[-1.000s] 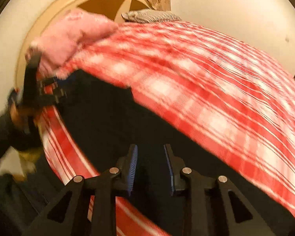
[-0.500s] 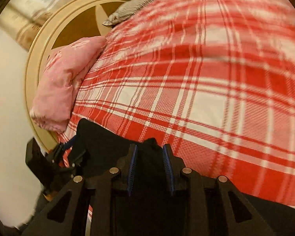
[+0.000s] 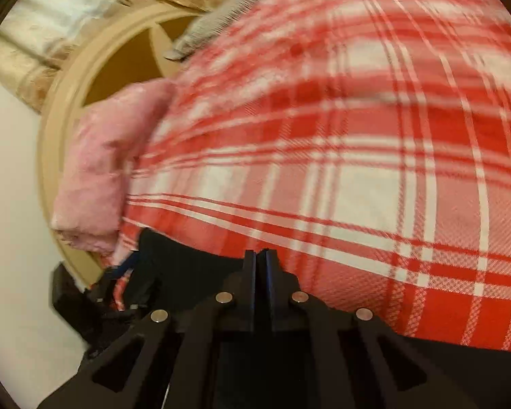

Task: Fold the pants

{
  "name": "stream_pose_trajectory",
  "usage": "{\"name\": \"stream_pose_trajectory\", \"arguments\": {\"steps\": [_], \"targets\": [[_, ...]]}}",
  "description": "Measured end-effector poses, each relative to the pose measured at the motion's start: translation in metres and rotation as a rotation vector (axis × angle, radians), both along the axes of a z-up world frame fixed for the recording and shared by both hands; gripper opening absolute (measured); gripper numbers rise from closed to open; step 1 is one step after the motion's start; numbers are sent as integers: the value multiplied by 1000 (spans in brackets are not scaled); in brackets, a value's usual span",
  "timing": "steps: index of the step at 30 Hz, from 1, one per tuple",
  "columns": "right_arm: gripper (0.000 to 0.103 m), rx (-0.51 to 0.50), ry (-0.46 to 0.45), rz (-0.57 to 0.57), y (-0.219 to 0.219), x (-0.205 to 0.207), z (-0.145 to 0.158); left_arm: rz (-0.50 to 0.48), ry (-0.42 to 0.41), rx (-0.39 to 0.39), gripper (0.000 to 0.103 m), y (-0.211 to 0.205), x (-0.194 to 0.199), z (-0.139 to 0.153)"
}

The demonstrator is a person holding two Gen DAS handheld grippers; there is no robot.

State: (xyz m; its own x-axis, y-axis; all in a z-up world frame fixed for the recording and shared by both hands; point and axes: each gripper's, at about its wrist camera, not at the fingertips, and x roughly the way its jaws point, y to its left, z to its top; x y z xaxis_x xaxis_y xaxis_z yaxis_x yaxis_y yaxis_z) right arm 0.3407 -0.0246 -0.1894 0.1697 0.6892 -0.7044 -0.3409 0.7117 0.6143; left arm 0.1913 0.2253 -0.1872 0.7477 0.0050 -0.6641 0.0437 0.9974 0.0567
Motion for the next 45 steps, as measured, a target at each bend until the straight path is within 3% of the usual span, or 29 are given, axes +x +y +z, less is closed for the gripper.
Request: {"name": "stream_pose_trajectory", "arguments": {"steps": [3,5,7,8,11,16,20,27,30,32,34,45], "targets": [[7,-2,-5,18,3,0,-9,5,-9,4,85,-1,0,-2],[21,-1,8,10,-1,-1,-7,11,-16,7,86,-1,0,-3],[66,-17,-11,8,-10,-8,5,14,-20,12,86,-2,-1,-3],[69,-22,-31,10,-14,-12,9,16,-21,9,86,-1,-1,-2],[69,-51,-102,3,-43,-30,27,35,-17,13,86,-3,-8,3],[69,-61,-126,-140,-135,-51,48,17,-68,10,86,-22,-31,25],[69,-106,-167,-289,-226,-73,62,-81,-70,-17,86,-57,-35,36],[69,-178,-113,-528,-360,-110,54,-261,-8,-4,86,-135,-22,23],[69,-213,-100,-563,-387,-117,43,-300,59,-36,86,-153,-16,13],[69,-210,-125,-559,-394,-119,41,-295,89,-6,87,-162,-13,4],[69,-230,-145,-580,-400,-121,45,-286,79,0,93,-166,-15,3],[69,-196,-186,-680,-454,-144,53,-240,125,4,96,-173,-11,4]]}}
